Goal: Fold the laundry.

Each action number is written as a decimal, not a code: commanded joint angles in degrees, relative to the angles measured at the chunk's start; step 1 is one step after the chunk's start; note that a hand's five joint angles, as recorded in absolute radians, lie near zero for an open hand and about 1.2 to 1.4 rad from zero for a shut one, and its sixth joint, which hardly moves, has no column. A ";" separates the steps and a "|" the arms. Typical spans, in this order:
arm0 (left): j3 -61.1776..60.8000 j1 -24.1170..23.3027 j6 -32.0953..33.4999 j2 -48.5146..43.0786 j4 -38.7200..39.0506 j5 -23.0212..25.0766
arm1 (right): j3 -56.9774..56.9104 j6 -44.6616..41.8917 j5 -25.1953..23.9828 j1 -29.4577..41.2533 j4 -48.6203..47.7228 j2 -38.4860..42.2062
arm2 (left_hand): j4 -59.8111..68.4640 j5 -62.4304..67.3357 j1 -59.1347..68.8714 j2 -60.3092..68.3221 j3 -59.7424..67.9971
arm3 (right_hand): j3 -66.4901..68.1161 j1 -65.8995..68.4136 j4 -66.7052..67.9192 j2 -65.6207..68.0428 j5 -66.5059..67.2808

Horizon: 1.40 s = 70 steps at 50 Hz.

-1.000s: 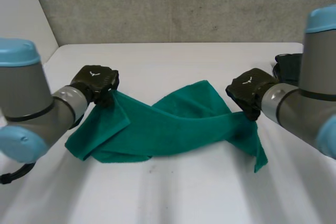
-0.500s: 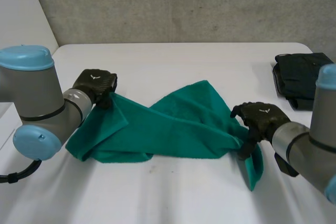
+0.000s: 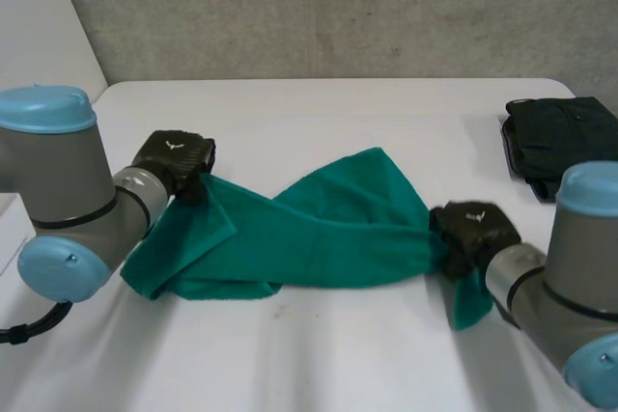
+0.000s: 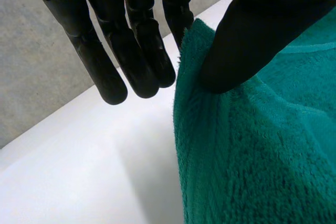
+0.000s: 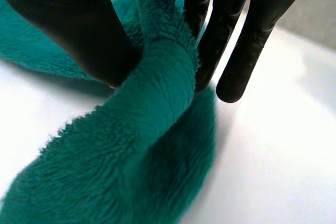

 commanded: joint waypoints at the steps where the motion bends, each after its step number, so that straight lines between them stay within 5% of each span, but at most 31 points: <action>1: -3.46 0.35 0.43 7.76 -0.79 0.33 | -5.95 -18.36 -0.23 -0.39 7.71 -17.76 | 11.08 14.46 15.37 11.31 11.57 | 12.36 23.16 11.92 12.65 13.32; 8: -7.23 0.79 1.31 20.92 -6.40 1.56 | -15.00 -36.33 1.44 -2.76 18.88 -24.11 | 11.08 14.46 15.37 11.31 11.57 | 12.36 23.16 11.92 12.65 13.32; 15: -11.63 1.14 9.21 26.05 -10.38 7.01 | -21.26 -37.40 1.88 -2.77 29.35 -24.56 | 11.08 14.46 15.37 11.31 11.57 | 12.36 23.16 11.92 12.65 13.32; 21: -12.35 1.05 15.28 18.35 -8.45 7.19 | -23.28 -38.72 2.06 -1.72 33.14 -12.89 | 11.08 14.46 15.37 11.31 11.57 | 12.36 23.16 11.92 12.65 13.32; 27: -3.48 0.26 14.76 6.12 -4.40 4.82 | -32.83 -39.16 4.16 1.62 32.09 0.72 | 11.08 14.46 15.37 11.31 11.57 | 12.36 23.16 11.92 12.65 13.32; 34: 15.24 -0.88 12.39 -4.79 4.02 0.16 | -49.19 -35.56 10.58 3.03 20.59 10.68 | 11.08 14.46 15.37 11.31 11.57 | 12.36 23.16 11.92 12.65 13.32; 42: 29.40 -1.58 12.47 -4.89 23.01 -3.27 | -62.47 -35.20 11.55 3.38 -9.27 12.53 | 11.08 14.46 15.37 11.31 11.57 | 12.36 23.16 11.92 12.65 13.32; 45: 30.20 -2.20 12.39 -2.79 26.44 -4.41 | -63.18 -35.20 11.11 3.82 -11.77 11.40 | 11.08 14.46 15.37 11.31 11.57 | 12.36 23.16 11.92 12.65 13.32; 58: 7.72 -1.41 8.26 2.50 27.15 -3.45 | -44.75 -34.68 10.94 5.76 -3.87 8.67 | 11.08 14.46 15.37 11.31 11.57 | 12.36 23.16 11.92 12.65 13.32; 70: -14.53 0.61 8.87 1.44 25.92 4.20 | -15.91 -30.81 6.28 5.58 -4.04 8.58 | 11.08 14.46 15.37 11.31 11.57 | 12.36 23.16 11.92 12.65 13.32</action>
